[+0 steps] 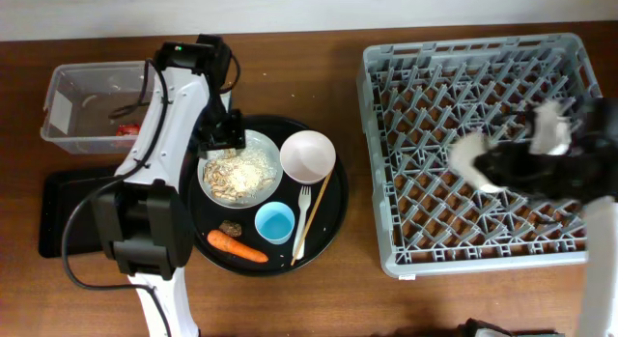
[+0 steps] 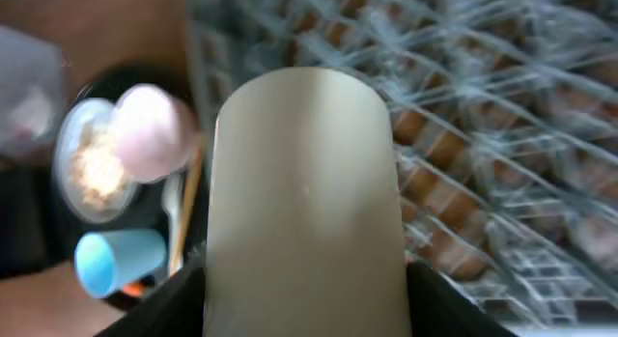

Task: Sort waste into correct bins and load items into the dishwasher rack
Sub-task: 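Place the white cup upside down in the rack with the right gripper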

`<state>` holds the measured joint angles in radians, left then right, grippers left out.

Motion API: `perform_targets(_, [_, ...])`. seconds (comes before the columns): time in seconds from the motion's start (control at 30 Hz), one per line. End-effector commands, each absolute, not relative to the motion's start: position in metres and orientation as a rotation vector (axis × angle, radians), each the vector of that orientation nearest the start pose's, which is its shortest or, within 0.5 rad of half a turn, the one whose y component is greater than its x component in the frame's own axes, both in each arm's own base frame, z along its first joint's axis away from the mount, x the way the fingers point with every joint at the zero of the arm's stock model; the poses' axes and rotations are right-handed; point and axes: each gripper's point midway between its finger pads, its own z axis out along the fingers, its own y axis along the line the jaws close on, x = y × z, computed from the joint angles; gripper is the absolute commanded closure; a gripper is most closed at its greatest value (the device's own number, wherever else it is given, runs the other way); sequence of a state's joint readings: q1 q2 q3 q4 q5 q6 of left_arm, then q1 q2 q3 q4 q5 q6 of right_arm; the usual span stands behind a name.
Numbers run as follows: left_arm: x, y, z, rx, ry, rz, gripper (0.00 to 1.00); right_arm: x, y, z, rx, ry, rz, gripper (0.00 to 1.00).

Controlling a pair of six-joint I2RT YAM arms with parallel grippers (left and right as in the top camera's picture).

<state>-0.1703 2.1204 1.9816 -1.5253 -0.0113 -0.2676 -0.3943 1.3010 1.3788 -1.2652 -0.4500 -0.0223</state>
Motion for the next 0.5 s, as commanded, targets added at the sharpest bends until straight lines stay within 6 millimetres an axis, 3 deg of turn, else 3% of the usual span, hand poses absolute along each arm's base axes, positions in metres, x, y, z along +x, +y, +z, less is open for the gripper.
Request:
perform_targets(0.0, [0.383,-0.032,0.166,-0.309,3.036,0.291,0.37,0.266,-0.115,0.257,0.694,2.545,0.133,0.55])
perform_targets(0.03, [0.38,-0.031,0.187,-0.312,2.983,0.263,0.37,0.255,-0.144,0.249,0.865,2.537,0.027,0.55])
perform_targets(0.13, [0.369,-0.029,0.228,-0.318,2.874,0.212,0.34,0.247,-0.194,0.208,1.128,2.59,-0.073,0.54])
perform_targets(0.27, [0.365,-0.028,0.231,-0.318,2.874,0.211,0.34,0.254,-0.23,0.159,1.337,2.605,-0.035,0.49])
perform_targets(0.37, [0.364,-0.028,0.231,-0.316,2.88,0.214,0.34,0.26,-0.237,0.139,1.354,2.637,-0.02,0.45])
perform_targets(0.43, [0.363,-0.028,0.231,-0.315,2.882,0.215,0.34,0.271,-0.23,0.13,1.346,2.64,0.09,0.01])
perform_targets(0.47, [0.363,-0.028,0.231,-0.315,2.881,0.215,0.34,0.278,-0.224,0.134,1.329,2.62,0.158,0.01])
